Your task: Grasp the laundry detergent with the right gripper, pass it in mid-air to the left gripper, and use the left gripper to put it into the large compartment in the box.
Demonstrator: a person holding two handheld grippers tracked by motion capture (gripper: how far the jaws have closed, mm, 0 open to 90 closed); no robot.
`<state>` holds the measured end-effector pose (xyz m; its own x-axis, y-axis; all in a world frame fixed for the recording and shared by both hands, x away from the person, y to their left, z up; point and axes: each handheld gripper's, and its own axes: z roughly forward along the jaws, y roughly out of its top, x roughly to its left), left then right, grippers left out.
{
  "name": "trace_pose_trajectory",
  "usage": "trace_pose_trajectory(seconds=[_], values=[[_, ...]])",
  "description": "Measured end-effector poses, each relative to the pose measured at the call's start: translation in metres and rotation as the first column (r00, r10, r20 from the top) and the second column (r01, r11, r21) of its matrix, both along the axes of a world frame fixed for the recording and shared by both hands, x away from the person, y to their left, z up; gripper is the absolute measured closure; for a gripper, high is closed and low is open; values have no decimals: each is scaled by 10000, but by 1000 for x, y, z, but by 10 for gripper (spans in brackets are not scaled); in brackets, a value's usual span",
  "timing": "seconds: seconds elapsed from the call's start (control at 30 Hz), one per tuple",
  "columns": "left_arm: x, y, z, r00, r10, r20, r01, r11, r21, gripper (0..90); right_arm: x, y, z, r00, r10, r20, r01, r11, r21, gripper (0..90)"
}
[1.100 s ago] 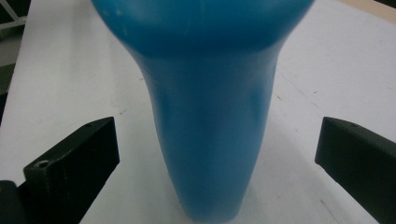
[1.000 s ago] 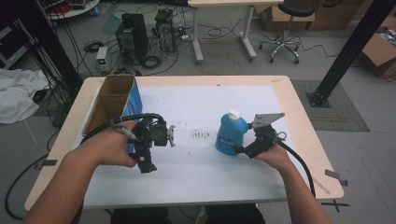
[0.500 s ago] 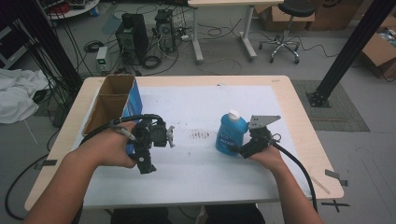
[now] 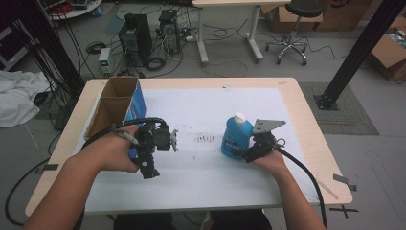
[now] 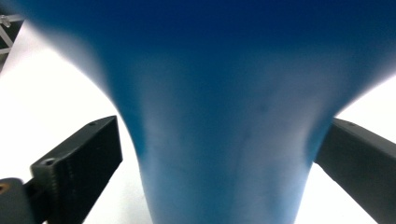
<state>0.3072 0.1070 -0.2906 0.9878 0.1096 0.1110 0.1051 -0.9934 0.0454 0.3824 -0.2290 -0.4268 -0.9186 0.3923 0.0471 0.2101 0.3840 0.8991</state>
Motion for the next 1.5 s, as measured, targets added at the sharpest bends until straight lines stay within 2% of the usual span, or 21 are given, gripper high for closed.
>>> trace_pose_trajectory(seconds=[0.2,1.0,1.2,1.5], values=[[0,1,1,10000,14,18,-14,10000,9,3,-1,1,-2,9999,21,159,-24,9999,130,71],[-1,1,2,10000,19,26,-19,10000,66,4,-2,-1,-6,10000,48,62,-49,9997,229,204],[-1,1,2,10000,29,30,-29,10000,55,4,-1,-2,-5,9999,114,42,-114,9997,233,279],[-1,0,1,10000,17,15,-17,10000,89,4,-1,-3,-6,9999,121,-3,-121,9996,252,306]])
